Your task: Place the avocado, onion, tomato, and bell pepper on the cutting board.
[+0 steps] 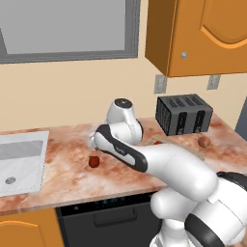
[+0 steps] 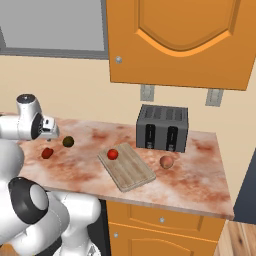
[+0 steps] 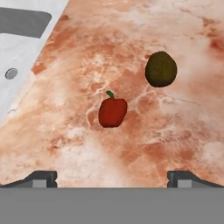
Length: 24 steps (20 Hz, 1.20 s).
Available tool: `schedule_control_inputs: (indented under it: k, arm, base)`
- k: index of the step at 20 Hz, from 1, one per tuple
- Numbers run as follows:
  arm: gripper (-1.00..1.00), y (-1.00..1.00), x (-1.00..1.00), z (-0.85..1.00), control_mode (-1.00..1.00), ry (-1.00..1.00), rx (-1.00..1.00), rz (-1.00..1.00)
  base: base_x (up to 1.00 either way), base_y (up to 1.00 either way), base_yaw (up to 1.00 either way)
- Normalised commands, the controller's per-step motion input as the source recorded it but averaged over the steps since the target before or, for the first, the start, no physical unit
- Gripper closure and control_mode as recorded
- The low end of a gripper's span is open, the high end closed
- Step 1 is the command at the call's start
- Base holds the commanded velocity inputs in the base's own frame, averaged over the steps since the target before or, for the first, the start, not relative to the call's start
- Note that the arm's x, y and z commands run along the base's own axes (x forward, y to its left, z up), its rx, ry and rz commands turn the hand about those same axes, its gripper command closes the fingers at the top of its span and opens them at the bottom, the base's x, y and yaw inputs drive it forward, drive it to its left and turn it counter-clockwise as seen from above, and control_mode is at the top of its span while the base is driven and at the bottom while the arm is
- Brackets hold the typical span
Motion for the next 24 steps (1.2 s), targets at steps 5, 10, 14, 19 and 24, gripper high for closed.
schedule_control_inputs:
  k: [5, 10, 14, 19, 24]
  arm:
    - [-1.00, 0.12, 0.15, -0.18, -1.00, 0.00, 0.00, 0.00]
    - [-1.00, 0.09, 0.18, -0.19, -1.00, 0.00, 0.00, 0.00]
    - [-1.00, 0.09, 0.21, -0.24, -1.00, 0.00, 0.00, 0.00]
    - [-1.00, 0.10, 0.22, -0.24, -1.00, 0.00, 0.00, 0.00]
    - [-1.00, 0.06, 0.13, -0.20, -1.00, 0.00, 0.00, 0.00]
  base:
    - [0.00, 0.00, 0.00]
    - [0.00, 0.00, 0.00]
    - [0.00, 0.00, 0.00]
    - [0.00, 0.00, 0.00]
    - [0.00, 0.00, 0.00]
